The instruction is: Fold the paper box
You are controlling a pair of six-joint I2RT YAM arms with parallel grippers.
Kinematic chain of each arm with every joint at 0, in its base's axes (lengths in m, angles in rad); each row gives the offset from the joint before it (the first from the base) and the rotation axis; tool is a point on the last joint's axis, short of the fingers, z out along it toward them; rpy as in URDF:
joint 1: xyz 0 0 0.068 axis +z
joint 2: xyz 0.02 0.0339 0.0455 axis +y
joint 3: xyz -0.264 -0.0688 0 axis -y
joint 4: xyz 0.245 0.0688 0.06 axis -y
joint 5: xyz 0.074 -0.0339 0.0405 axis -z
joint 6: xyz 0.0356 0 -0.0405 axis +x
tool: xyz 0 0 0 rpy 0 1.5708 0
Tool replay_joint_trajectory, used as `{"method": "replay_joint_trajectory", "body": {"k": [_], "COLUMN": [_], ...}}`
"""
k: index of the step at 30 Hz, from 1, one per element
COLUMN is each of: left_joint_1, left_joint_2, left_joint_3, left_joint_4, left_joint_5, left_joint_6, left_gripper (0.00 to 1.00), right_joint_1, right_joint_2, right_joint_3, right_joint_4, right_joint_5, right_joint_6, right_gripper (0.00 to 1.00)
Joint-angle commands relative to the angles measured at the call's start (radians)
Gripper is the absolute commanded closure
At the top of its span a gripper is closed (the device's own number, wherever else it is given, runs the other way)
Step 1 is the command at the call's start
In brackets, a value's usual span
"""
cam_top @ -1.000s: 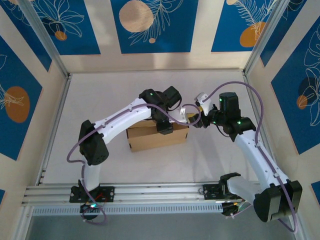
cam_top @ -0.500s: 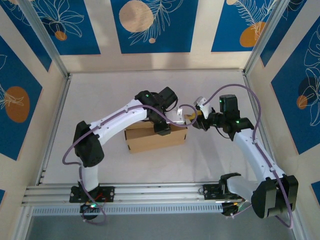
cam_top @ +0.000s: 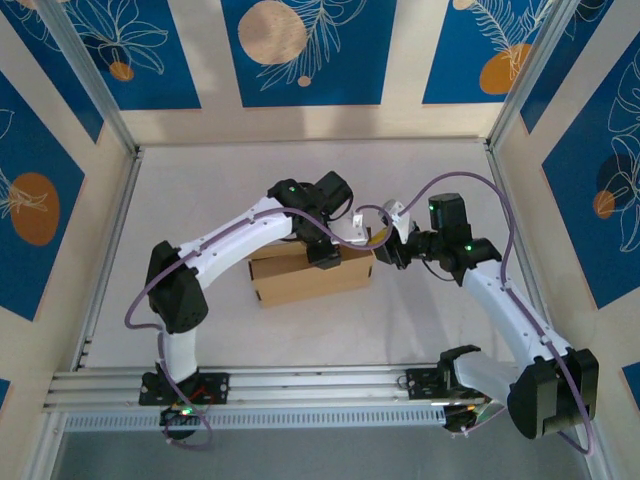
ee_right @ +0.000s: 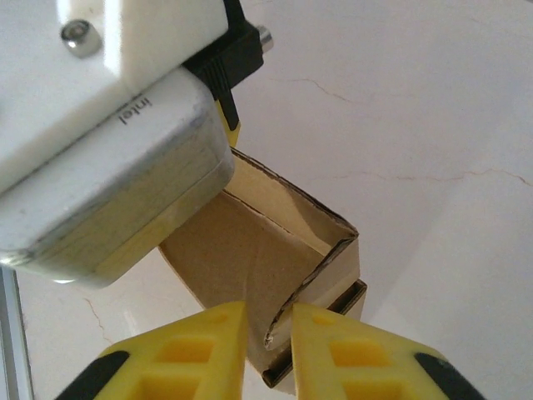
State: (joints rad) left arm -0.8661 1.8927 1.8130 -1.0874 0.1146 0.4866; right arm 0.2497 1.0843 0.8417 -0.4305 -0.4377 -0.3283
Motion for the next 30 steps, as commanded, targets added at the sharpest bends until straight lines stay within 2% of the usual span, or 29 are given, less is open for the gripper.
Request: {"method": "replay_joint_trajectory", "body": {"k": [1,6,11,16,17,20,22,30], "left_joint_1": [-0.001,-0.002,-0.002,-0.007,-0.009,-0.010,-0.011,-0.011], "left_joint_2": [0.003,0.005,0.007,0.005,0.005,0.002,0.003,-0.003], "left_joint_3": [0.022,0.019,0.019,0.010,0.007,-0.003,-0.002,-0.007], "left_joint_4": [0.052,0.057,0.063,0.079,0.082,0.089,0.089,0.089], "left_joint_5": [0.039,0.037,0.025,0.015,0.014,0.014,0.013,0.008], "left_joint_6": [-0.017,-0.017,-0.016,-0.019,-0.017,-0.015,-0.015,-0.017], "left_gripper": [0.66,0.66,0.67,0.67,0.67,0.67,0.67,0.67], "right_joint_1": [0.015,0.013,0.016,0.055,0.063,0.069,0.066,0.016], "right_joint_2": [0.025,0.028,0.048,0.022,0.013,-0.015,-0.025,0.002], "right_joint_3": [0.029,0.048,0.056,0.012,-0.001,-0.031,-0.042,-0.009], "right_joint_4": [-0.008,-0.007,-0.022,0.005,0.016,0.042,0.057,0.048], "right_joint_5": [-0.008,0.011,0.022,0.107,0.131,0.150,0.147,0.029], "right_joint_6": [0.023,0.018,0.021,0.038,0.045,0.054,0.043,0.029], "right_gripper": [0.74,0.77,0.92,0.99,0.99,0.88,0.85,0.76]}}
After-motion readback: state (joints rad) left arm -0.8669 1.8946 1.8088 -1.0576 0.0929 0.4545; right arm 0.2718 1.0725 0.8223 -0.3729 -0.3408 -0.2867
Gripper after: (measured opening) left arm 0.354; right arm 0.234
